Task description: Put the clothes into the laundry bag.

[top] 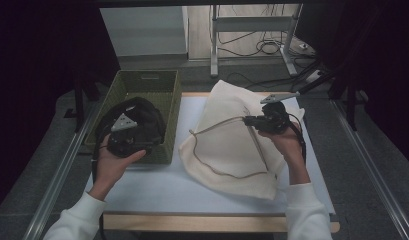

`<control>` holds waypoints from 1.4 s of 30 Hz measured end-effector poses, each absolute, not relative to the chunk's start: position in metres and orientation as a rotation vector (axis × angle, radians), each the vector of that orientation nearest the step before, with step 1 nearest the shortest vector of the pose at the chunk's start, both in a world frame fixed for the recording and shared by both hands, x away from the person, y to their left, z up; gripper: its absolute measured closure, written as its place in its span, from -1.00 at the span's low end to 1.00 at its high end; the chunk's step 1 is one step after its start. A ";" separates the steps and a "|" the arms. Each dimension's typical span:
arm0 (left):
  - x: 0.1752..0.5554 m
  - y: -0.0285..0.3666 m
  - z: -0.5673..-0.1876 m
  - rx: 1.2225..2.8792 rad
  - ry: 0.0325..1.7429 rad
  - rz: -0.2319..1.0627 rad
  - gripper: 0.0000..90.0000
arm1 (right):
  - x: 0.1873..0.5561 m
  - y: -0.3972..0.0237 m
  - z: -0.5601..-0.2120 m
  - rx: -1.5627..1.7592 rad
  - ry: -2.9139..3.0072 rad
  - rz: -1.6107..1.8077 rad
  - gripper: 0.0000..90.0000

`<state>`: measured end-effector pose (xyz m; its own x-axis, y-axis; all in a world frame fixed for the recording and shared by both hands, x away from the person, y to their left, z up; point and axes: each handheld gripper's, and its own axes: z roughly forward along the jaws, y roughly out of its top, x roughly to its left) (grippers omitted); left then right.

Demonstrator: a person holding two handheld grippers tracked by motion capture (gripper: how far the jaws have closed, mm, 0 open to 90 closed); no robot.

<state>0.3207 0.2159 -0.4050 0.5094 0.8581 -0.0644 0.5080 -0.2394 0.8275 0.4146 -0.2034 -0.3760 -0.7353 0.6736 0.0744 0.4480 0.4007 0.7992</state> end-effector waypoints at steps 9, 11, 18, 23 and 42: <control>0.344 0.223 -0.408 1.894 1.194 0.503 -0.50 | 0.416 -0.204 -0.377 0.989 2.405 1.245 0.94; 0.348 0.224 -0.409 1.892 1.207 0.502 -0.50 | 0.416 -0.204 -0.378 0.989 2.405 1.243 0.94; 0.360 0.228 -0.410 1.880 1.246 0.490 -0.52 | 0.416 -0.204 -0.378 0.989 2.405 1.243 0.94; 0.369 0.230 -0.411 1.875 1.274 0.484 -0.53 | 0.416 -0.204 -0.378 0.987 2.407 1.240 0.94; 0.415 0.231 -0.425 1.857 1.432 0.417 -0.59 | 0.418 -0.205 -0.380 0.992 2.407 1.230 0.94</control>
<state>0.4150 0.2313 -0.4247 0.3233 0.9293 -0.1784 0.6883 -0.1015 0.7183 0.4178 -0.2046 -0.3801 -0.7325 0.6768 0.0726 0.4555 0.4082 0.7912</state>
